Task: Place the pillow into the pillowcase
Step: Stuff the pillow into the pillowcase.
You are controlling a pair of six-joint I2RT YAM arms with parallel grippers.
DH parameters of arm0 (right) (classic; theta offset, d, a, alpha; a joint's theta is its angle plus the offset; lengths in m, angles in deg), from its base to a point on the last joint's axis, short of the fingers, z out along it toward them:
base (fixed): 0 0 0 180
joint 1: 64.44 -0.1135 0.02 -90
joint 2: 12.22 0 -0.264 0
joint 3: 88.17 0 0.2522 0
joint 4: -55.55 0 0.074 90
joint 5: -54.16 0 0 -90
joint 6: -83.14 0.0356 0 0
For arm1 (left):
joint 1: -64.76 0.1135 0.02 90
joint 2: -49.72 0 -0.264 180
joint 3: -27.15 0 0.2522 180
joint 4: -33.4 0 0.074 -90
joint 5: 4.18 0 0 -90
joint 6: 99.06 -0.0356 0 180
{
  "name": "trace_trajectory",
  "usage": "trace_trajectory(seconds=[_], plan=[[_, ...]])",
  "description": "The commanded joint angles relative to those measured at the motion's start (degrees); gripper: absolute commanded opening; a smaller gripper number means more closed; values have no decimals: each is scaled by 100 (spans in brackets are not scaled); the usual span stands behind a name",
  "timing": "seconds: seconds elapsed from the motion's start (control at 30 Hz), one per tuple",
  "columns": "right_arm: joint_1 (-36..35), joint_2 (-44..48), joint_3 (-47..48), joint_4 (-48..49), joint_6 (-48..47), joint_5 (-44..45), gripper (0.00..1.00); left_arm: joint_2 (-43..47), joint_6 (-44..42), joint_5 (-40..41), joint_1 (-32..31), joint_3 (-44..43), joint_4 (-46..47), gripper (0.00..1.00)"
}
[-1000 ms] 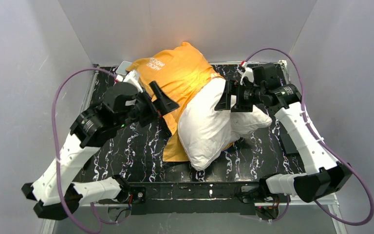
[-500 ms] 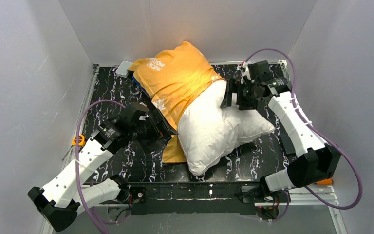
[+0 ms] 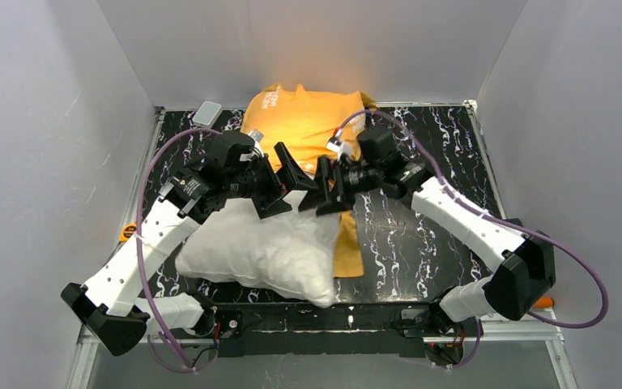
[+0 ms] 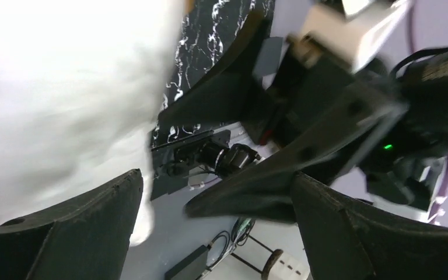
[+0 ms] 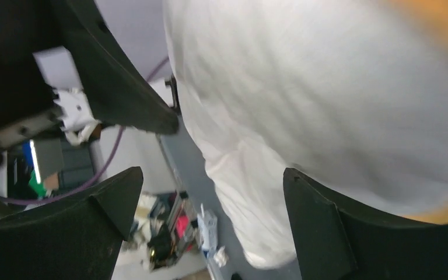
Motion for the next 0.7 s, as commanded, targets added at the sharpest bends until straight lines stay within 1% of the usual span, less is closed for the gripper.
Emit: trace_trajectory(seconds=[0.0, 0.1, 0.2, 0.3, 0.37, 0.43, 0.47, 0.57, 0.63, 0.67], plan=[[811, 260, 1200, -822, -773, 439, 98, -102, -258, -438, 19, -300, -230, 94], [1213, 307, 1571, -2051, -1504, 1330, 98, -50, -184, -292, 17, -157, -384, 89], [1317, 294, 1492, -2655, -2007, 2054, 98, -49, -149, 92, 19, -19, -885, 81], [1317, 265, 1103, -2592, -2231, 2307, 95, -153, -241, 539, 10, 92, -1563, 75], [1310, 188, 863, -2391, -2347, 2230, 89, -266, -307, 893, 1, 130, -2097, 72], [1252, 67, 722, -2157, -2426, 2156, 85, -385, -391, 1209, 1, 206, -2502, 65], [1208, -7, 686, -2024, -2458, 2171, 84, -433, -422, 1288, 3, 300, -2608, 59], [1053, -182, 644, -1632, -2492, 2266, 82, -544, -442, 1378, 1, 553, -2739, 44], [946, -330, 712, -1447, -2494, 2309, 81, -583, -374, 1382, 1, 670, -2768, 38], [883, -410, 763, -1368, -2501, 2315, 81, -583, -325, 1385, 3, 708, -2770, 36]])
